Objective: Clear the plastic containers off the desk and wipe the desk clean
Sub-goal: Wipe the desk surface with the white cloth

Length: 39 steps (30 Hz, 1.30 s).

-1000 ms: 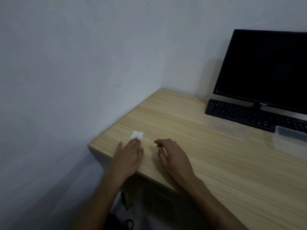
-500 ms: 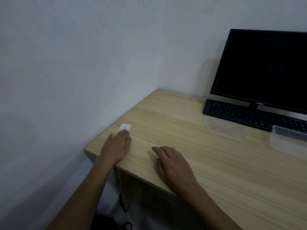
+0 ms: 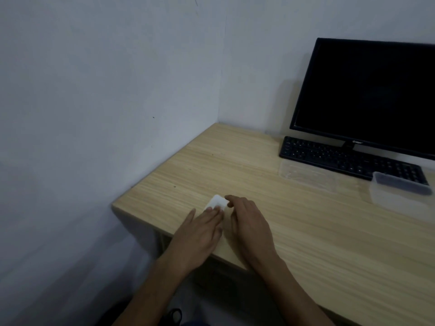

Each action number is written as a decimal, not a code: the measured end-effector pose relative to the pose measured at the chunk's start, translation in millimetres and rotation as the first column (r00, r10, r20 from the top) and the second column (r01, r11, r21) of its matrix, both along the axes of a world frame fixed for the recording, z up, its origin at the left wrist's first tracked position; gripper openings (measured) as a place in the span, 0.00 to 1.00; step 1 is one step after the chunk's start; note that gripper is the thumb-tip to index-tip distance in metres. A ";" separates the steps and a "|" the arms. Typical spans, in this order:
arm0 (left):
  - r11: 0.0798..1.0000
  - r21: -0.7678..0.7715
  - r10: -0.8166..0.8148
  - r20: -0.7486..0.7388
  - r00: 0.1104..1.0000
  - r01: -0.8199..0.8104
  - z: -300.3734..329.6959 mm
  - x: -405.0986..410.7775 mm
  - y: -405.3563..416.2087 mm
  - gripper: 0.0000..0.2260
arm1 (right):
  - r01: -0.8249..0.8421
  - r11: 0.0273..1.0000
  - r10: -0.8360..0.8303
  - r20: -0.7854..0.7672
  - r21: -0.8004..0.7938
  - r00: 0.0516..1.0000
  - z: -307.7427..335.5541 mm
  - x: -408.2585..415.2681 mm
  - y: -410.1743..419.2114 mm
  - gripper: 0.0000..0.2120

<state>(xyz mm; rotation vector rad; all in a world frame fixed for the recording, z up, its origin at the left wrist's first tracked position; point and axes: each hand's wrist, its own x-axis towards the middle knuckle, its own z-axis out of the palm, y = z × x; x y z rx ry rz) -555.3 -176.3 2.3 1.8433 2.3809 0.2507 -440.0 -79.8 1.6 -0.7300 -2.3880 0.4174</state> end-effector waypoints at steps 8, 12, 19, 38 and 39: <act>0.988 -0.025 0.152 0.056 0.987 -0.151 0.4 -67.0 44.8 0.22 | -0.053 0.998 0.050 0.136 0.020 0.990 -6.6 -2.1 6.4 0.17; 0.965 -0.032 0.261 0.038 0.965 -0.260 -0.6 -92.3 25.6 0.22 | -0.073 0.997 0.070 0.146 0.014 0.987 -3.6 -1.4 7.1 0.19; 0.997 0.045 0.064 0.035 0.997 -0.066 -7.4 -53.9 9.9 0.22 | -0.064 0.997 0.067 0.083 -0.034 0.994 -5.3 -5.1 12.0 0.22; 0.974 0.040 0.226 -0.037 0.973 -0.224 -6.3 -100.3 10.1 0.22 | -0.167 0.986 0.164 0.270 -0.011 0.949 4.4 -67.1 35.4 0.22; 0.977 0.057 0.208 -0.038 0.977 -0.205 -7.5 -95.3 10.0 0.22 | -0.165 0.986 0.162 0.264 -0.012 0.951 1.9 -67.8 35.4 0.22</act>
